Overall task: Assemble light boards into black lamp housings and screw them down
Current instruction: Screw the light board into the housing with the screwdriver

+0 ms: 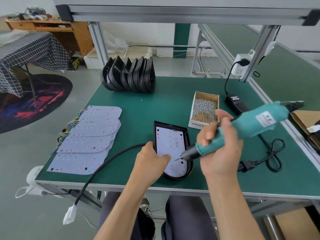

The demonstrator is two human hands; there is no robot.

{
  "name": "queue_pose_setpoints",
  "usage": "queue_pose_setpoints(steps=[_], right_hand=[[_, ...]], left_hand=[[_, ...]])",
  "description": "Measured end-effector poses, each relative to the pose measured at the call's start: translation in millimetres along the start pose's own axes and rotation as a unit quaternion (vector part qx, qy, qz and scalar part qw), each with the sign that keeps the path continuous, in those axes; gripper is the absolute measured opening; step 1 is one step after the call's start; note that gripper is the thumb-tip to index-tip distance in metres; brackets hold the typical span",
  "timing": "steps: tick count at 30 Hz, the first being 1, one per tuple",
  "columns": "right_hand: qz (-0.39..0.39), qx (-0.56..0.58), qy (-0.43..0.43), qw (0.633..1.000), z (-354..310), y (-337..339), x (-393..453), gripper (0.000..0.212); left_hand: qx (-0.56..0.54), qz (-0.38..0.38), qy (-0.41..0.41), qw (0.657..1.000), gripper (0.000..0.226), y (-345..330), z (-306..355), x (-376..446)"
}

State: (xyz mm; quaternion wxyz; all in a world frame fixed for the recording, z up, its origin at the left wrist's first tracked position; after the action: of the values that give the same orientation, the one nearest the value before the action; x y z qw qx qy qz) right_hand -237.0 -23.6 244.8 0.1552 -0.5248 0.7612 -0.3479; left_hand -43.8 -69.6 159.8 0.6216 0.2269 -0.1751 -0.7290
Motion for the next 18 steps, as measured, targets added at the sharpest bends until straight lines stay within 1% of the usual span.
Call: queue_pose_setpoints(steps=[3,7,9,11,12,13,15,18], right_hand=[[0.008,0.047,0.002,0.999,-17,16,9,0.024],[0.071,0.1,-0.055,0.991,-7,53,9,0.027],[0.114,0.122,-0.08,0.983,3,75,5,0.027],[0.132,0.127,-0.094,0.978,10,90,1,0.026],[0.132,0.131,-0.1,0.977,14,94,0,0.027],[0.129,0.136,-0.106,0.976,17,97,-1,0.028],[0.121,0.15,-0.115,0.974,22,98,-1,0.028],[0.117,0.175,-0.117,0.97,26,101,0,0.026]], left_hand=[[-0.005,-0.01,0.002,1.0,0.029,1,-1,-1],[-0.026,-0.031,0.02,0.999,0.062,6,2,-4],[0.013,-0.001,0.002,1.0,0.068,19,7,-4],[0.05,0.075,-0.04,0.995,0.062,38,19,0],[0.052,0.115,-0.071,0.989,0.051,46,29,3],[0.045,0.14,-0.104,0.984,0.039,50,39,6],[0.036,0.142,-0.167,0.975,0.022,47,62,13],[0.045,0.108,-0.252,0.961,0.014,31,98,25]])
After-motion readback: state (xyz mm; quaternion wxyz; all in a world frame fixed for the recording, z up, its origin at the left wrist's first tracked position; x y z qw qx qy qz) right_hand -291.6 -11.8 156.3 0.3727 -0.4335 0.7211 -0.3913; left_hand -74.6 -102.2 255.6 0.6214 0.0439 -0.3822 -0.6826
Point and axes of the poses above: each hand's wrist, its own x-axis towards the middle knuckle, its own y-axis out of the back of the hand, z = x × y, the point moved 8 cm from there along x, towards the middle knuckle, and after that the axes turned 9 degrees about -y, right-handed, at the moved point
